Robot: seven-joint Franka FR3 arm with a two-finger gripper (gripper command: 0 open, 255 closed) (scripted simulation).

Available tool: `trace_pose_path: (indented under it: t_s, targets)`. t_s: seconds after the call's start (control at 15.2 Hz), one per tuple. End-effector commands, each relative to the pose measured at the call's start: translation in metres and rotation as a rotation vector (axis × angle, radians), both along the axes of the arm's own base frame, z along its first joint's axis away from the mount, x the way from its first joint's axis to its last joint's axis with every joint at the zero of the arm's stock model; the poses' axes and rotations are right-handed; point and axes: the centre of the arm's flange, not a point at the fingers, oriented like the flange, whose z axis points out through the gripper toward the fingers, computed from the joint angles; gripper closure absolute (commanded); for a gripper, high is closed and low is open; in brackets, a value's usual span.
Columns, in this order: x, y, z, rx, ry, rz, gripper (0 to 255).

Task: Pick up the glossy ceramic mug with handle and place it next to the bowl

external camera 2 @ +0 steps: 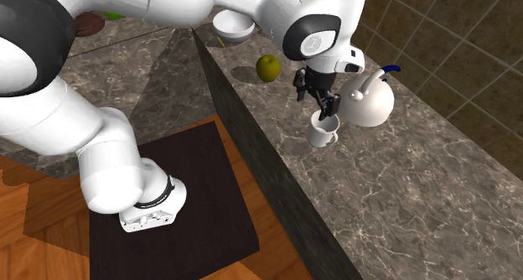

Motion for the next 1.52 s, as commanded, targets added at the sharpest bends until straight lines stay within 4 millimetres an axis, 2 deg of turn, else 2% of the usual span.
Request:
trace_pose_path:
  t_s: [0.0,0.07,0.13,0.59,1.12,1.19,1.45]
  targets:
    - [0.022,0.002,-0.017,0.006,0.0,0.017,0]
    - [0.031,0.004,-0.026,0.01,0.001,0.025,0]
    - [0.033,0.004,-0.027,0.01,0.001,0.026,0]
    - [0.032,0.002,-0.067,0.01,0.001,0.026,0]
    - [0.032,0.002,-0.067,0.01,0.001,0.026,0]
    - [0.032,0.002,-0.067,0.01,0.001,0.026,255]
    - [0.032,0.002,-0.067,0.01,0.001,0.026,255]
